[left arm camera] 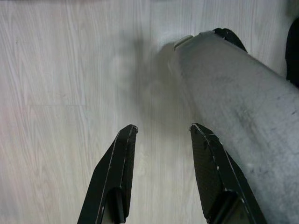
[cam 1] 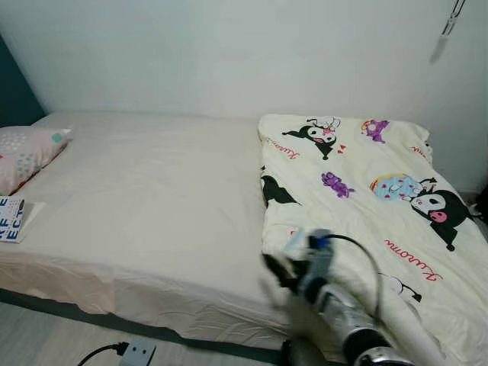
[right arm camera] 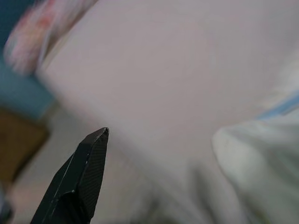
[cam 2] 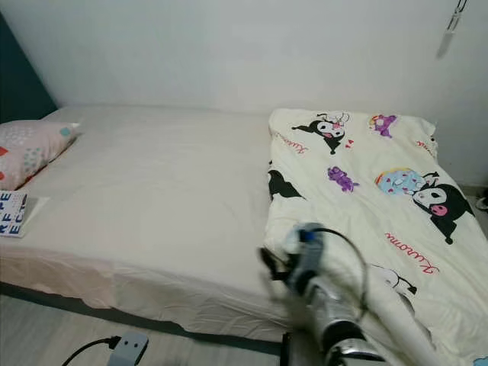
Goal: Clean up the room
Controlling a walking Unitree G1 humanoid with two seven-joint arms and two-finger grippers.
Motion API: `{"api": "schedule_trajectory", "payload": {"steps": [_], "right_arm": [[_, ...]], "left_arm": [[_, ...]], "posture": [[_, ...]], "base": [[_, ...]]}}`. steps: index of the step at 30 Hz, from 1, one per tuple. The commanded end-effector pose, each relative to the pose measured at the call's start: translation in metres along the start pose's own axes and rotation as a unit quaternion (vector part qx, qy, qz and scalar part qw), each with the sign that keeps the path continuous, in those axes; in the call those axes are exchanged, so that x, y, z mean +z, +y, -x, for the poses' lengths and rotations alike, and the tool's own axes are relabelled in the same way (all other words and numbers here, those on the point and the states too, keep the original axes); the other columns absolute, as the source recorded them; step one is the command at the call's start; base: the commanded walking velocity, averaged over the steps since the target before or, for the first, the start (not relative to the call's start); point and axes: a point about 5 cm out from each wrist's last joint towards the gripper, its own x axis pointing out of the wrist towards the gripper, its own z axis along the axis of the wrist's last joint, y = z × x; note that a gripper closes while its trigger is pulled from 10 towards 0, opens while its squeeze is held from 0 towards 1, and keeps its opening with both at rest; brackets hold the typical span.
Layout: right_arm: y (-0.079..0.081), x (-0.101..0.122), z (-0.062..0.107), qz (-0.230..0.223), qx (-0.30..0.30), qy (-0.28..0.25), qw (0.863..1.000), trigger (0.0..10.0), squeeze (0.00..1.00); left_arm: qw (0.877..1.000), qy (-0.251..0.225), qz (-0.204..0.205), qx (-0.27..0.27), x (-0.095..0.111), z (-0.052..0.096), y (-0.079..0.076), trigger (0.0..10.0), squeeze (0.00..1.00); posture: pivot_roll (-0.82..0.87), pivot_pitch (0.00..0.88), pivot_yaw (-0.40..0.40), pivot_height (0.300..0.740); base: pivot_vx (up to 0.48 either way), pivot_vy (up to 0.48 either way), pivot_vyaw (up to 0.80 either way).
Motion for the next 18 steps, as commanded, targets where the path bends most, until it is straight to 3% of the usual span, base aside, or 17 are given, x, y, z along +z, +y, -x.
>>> {"api": "schedule_trajectory", "payload": {"steps": [1,4,6,7,8,9,11,18], "right_arm": [[0.018,-0.026,-0.001,0.063,0.079,0.098,0.990,10.0,0.00],[0.022,-0.033,0.000,0.080,0.097,0.122,0.984,10.0,0.00],[0.019,-0.050,0.011,0.123,0.121,0.197,0.965,10.0,0.00],[0.019,-0.050,0.011,0.123,0.121,0.197,0.965,10.0,0.00],[0.014,-0.061,0.019,0.144,0.118,0.242,0.952,10.0,0.00],[0.014,-0.061,0.019,0.144,0.118,0.242,0.952,10.0,0.00],[0.004,-0.073,0.034,0.160,0.114,0.299,0.934,10.0,0.00],[0.001,-0.080,0.053,0.171,0.130,0.342,0.915,10.0,0.00]], "left_arm": [[1.000,0.012,-0.007,-0.004,-0.007,0.001,-0.002,10.0,0.00],[1.000,0.012,-0.007,-0.004,-0.007,0.001,-0.002,10.0,0.00],[1.000,0.013,-0.007,-0.005,-0.008,0.000,-0.004,10.0,0.00],[1.000,0.013,-0.007,-0.005,-0.008,0.000,-0.004,10.0,0.00],[1.000,0.015,-0.006,-0.006,-0.009,0.000,-0.004,10.0,0.00],[1.000,0.015,-0.006,-0.006,-0.009,0.000,-0.004,10.0,0.00],[1.000,0.018,-0.006,-0.008,-0.011,0.001,-0.005,10.0,0.00],[1.000,0.021,-0.005,-0.011,-0.013,0.001,-0.007,10.0,0.00]], "posture": [[0.03,0.099,0.033,0.610],[0.03,0.099,0.033,0.610],[0.03,0.098,0.032,0.610],[0.03,0.098,0.032,0.610],[0.02,0.096,0.030,0.610],[0.02,0.096,0.030,0.610],[0.02,0.093,0.025,0.610],[0.01,0.079,0.022,0.610]], "base": [[0.000,0.000,0.00],[0.000,0.000,0.00],[0.000,0.000,0.00],[0.000,0.000,0.00],[0.000,0.000,0.00],[0.000,0.000,0.00],[0.000,0.000,0.00],[0.000,0.000,0.00]]}}
